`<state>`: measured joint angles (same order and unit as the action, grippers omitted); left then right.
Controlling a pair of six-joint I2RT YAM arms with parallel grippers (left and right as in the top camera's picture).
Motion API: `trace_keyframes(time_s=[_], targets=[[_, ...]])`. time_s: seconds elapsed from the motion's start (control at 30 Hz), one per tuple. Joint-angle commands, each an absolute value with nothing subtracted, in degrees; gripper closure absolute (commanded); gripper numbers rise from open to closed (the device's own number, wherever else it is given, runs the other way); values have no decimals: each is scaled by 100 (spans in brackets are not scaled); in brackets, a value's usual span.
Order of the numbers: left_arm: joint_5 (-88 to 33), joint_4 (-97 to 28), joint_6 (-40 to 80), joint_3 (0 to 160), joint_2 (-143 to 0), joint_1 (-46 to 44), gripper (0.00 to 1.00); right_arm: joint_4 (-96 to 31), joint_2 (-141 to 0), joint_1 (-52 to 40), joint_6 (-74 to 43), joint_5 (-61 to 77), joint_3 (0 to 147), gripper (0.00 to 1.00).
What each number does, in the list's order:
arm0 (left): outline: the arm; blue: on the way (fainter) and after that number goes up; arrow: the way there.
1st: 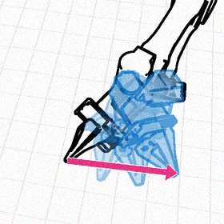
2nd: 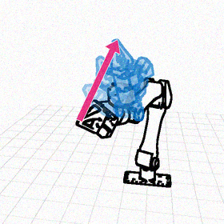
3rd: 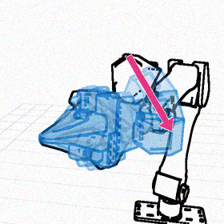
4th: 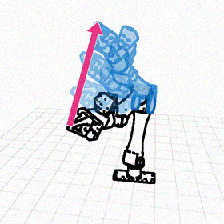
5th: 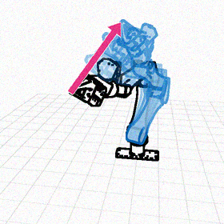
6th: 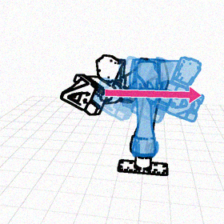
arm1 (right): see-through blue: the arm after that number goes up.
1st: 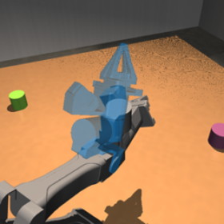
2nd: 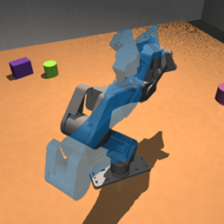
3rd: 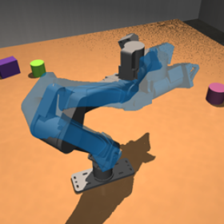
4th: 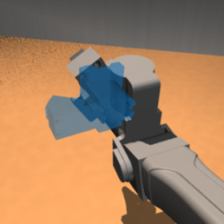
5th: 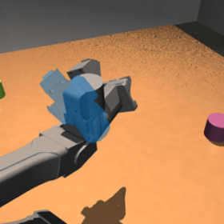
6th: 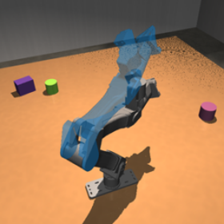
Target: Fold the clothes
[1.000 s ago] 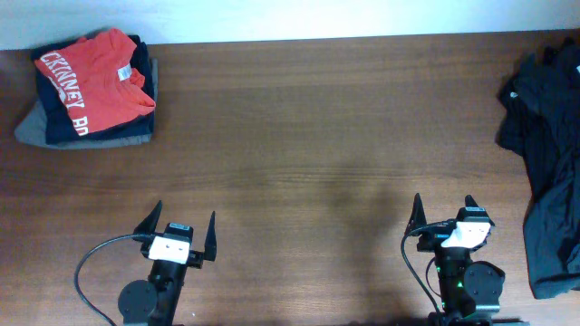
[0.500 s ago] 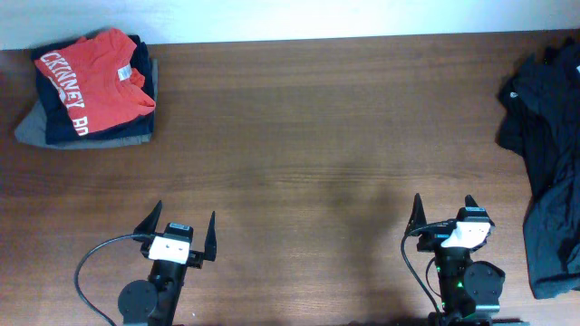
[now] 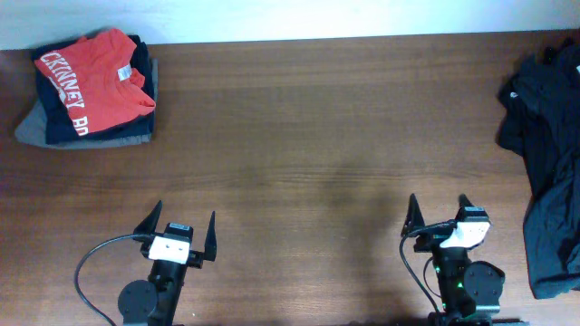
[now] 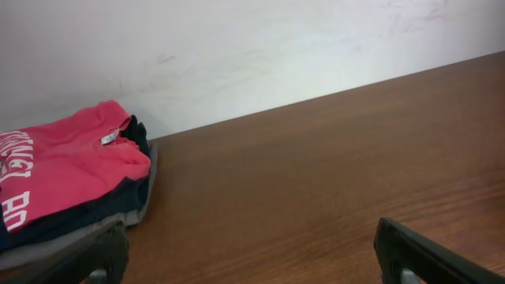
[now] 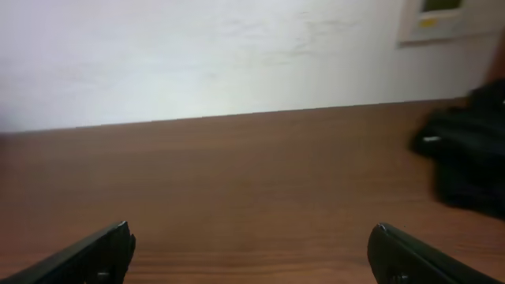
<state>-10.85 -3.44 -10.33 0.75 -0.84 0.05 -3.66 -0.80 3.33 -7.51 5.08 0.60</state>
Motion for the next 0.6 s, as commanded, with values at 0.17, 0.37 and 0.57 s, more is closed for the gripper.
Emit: trace_keyframes(time_s=[0.17, 0.37, 0.57], targets=[[-1022, -370, -1127, 51, -30, 34, 1, -270, -89, 373, -2670, 2351, 32, 2], [-1022, -370, -1127, 51, -30, 34, 1, -80, -89, 373, -2797, 3127, 32, 1], [-1022, -373, -1127, 51, -30, 34, 1, 1120, -89, 373, -2792, 3286, 150, 1]])
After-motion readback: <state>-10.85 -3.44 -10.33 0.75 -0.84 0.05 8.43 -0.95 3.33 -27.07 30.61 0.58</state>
